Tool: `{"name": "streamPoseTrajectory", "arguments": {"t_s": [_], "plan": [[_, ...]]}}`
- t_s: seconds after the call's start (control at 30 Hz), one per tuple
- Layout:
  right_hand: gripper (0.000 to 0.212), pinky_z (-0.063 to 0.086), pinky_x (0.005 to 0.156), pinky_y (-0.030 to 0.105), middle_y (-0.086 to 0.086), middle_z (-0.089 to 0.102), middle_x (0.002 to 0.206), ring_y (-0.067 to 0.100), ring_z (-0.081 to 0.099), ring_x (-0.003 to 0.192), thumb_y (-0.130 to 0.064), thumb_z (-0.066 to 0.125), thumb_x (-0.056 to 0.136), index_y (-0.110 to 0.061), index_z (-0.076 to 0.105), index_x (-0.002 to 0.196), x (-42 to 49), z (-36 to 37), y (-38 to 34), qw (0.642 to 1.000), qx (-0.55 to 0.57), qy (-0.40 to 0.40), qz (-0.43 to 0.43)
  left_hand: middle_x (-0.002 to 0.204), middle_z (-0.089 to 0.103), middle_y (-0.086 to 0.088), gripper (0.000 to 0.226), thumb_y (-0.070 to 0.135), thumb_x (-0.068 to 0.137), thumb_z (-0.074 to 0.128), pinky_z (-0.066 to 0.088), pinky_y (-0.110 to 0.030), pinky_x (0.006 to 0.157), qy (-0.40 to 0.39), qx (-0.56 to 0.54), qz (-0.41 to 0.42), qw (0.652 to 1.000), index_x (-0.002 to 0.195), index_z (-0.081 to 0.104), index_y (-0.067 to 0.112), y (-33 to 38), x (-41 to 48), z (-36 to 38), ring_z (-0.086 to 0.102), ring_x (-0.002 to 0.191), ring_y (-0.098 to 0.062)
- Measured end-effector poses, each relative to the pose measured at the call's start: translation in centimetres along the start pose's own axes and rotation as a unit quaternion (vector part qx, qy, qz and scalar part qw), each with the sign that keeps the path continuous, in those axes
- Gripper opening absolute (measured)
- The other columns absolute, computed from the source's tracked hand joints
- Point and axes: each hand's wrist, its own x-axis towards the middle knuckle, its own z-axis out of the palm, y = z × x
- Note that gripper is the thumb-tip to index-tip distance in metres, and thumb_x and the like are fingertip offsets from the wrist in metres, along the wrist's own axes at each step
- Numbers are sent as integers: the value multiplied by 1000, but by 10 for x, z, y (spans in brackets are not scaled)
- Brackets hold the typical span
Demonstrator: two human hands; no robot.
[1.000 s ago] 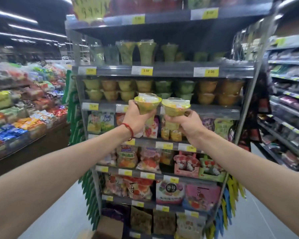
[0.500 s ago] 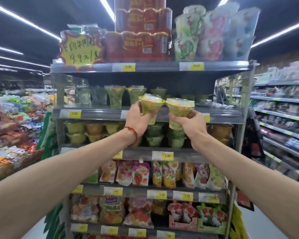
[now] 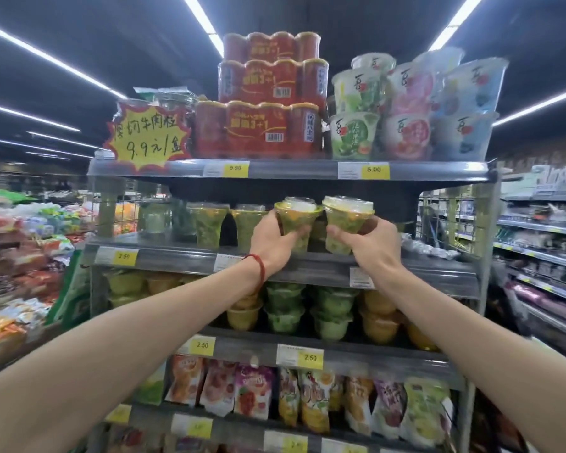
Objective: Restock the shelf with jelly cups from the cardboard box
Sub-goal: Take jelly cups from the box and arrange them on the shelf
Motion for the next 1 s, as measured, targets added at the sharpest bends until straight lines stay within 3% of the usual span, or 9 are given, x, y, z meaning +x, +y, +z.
{"name": "streamPoseTrajectory", "arguments": {"t_s": [0.13, 0.27, 0.37, 0.5, 0.57, 0.73, 0.9, 1.0], "plan": [[47, 57, 88, 35, -12, 76, 92, 11, 71, 90, -57, 88, 69, -25, 76, 101, 15, -5, 8, 999, -45, -14, -17, 110, 69, 7, 42, 41, 80, 77, 51, -31, 92, 3, 25, -10, 1000, 114, 63, 19, -2, 9, 11, 64, 101, -13], [49, 57, 80, 37, -13, 74, 87, 12, 69, 84, -69, 80, 70, -29, 74, 97, 25, -3, 21, 995, -92, -31, -29, 110, 69, 7, 43, 49, 81, 73, 52, -34, 91, 8, 84, -30, 996, 113, 63, 21, -10, 17, 19, 64, 102, -16], [55, 51, 72, 36, -8, 72, 85, 17, 65, 79, -75, 73, 73, -25, 72, 96, 31, -2, 22, 989, -139, -51, -21, 111, 68, 4, 57, 65, 77, 65, 53, -42, 90, 17, 149, -50, 987, 113, 60, 22, -18, 18, 24, 64, 102, -21], [63, 45, 67, 36, 2, 65, 83, 29, 64, 84, -78, 65, 78, -16, 52, 79, 37, 0, 22, 970, -228, -79, 6, 115, 66, 3, 72, 77, 74, 54, 53, -46, 90, 31, 191, -58, 979, 119, 54, 21, -22, 18, 31, 64, 105, -23], [64, 45, 71, 38, 4, 65, 87, 32, 63, 89, -79, 61, 81, -17, 45, 77, 38, 0, 22, 962, -256, -89, 5, 118, 64, 0, 72, 73, 78, 56, 53, -46, 91, 43, 197, -54, 978, 122, 51, 17, -22, 17, 33, 63, 107, -24], [62, 45, 72, 40, 4, 63, 92, 32, 62, 90, -74, 54, 89, -12, 51, 92, 35, -3, 28, 953, -282, -100, -41, 120, 62, -6, 62, 60, 87, 57, 52, -41, 89, 99, 217, -38, 970, 124, 44, 11, -22, 11, 44, 60, 110, -27], [62, 40, 75, 39, 5, 60, 101, 35, 61, 102, -73, 53, 91, -11, 50, 102, 39, -8, 23, 948, -288, -135, -24, 125, 59, -10, 65, 58, 90, 54, 51, -44, 91, 93, 245, -33, 965, 128, 42, 7, -17, 10, 46, 58, 114, -29], [61, 40, 75, 39, 5, 57, 101, 31, 56, 94, -71, 52, 92, -12, 47, 106, 40, -8, 22, 948, -280, -154, -14, 130, 57, -11, 66, 55, 91, 55, 49, -44, 97, 85, 248, -28, 965, 133, 40, 6, -16, 8, 46, 54, 120, -29]]}}
